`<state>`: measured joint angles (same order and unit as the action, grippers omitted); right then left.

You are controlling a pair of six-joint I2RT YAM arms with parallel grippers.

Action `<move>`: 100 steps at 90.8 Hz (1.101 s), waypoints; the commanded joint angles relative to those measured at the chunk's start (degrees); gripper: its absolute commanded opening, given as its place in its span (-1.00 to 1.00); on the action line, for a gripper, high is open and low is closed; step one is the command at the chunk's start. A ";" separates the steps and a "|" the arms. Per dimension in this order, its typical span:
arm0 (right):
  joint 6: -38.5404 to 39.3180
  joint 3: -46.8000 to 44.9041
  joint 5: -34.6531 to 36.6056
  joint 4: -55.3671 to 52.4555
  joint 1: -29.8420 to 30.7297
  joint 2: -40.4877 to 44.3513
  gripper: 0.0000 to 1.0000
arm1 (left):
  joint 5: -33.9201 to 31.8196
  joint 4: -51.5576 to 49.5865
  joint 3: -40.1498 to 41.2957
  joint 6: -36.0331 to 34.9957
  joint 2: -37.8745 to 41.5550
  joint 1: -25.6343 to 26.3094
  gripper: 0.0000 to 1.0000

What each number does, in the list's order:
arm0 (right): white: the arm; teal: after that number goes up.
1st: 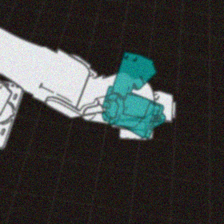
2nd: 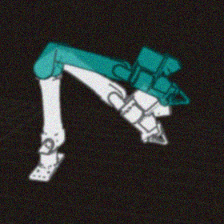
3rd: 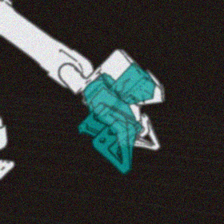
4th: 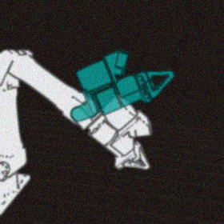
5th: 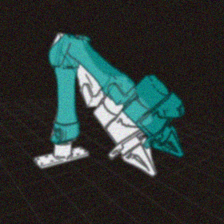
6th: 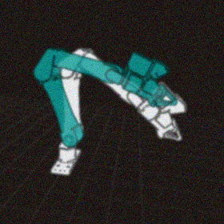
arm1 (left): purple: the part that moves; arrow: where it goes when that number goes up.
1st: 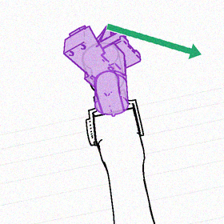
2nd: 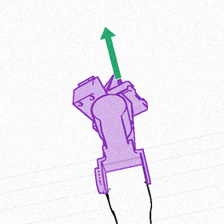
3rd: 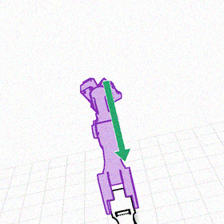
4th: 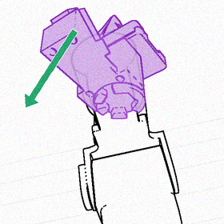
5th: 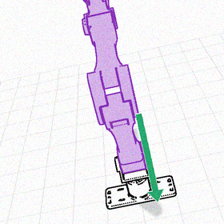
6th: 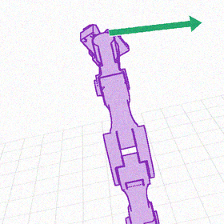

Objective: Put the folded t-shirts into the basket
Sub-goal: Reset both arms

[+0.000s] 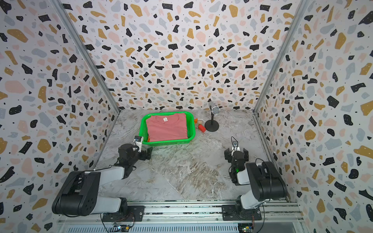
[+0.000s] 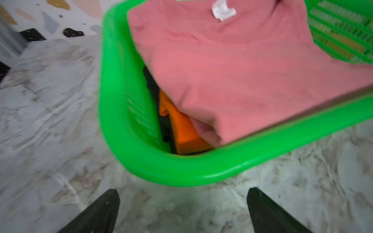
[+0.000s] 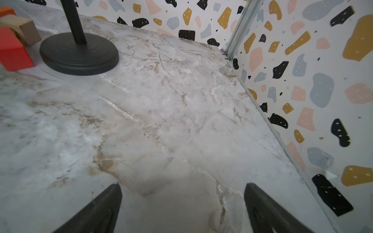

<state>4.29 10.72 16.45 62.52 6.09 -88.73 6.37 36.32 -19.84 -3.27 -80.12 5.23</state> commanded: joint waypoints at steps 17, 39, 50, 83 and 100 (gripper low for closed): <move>-1.40 7.81 -3.75 -7.69 -0.77 1.43 0.99 | -7.26 12.90 2.33 -0.27 -1.30 0.04 1.00; -1.80 7.86 -3.22 -8.67 -0.77 1.95 1.00 | -7.95 10.75 1.81 0.04 -0.39 0.04 1.00; -1.76 7.82 -3.18 -8.47 -0.81 1.93 1.00 | -8.62 10.27 1.54 0.29 -0.50 0.04 1.00; -1.66 7.83 -3.27 -8.21 -0.81 1.80 0.99 | -9.78 10.17 1.09 0.80 -1.00 0.04 1.00; -1.66 7.82 -3.26 -8.21 -0.80 1.80 1.00 | -10.99 9.67 0.80 1.26 -1.03 0.04 1.00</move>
<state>3.22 17.93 13.28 54.39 5.48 -87.74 -3.49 44.97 -18.04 -2.79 -80.95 5.41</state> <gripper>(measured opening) 0.997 0.998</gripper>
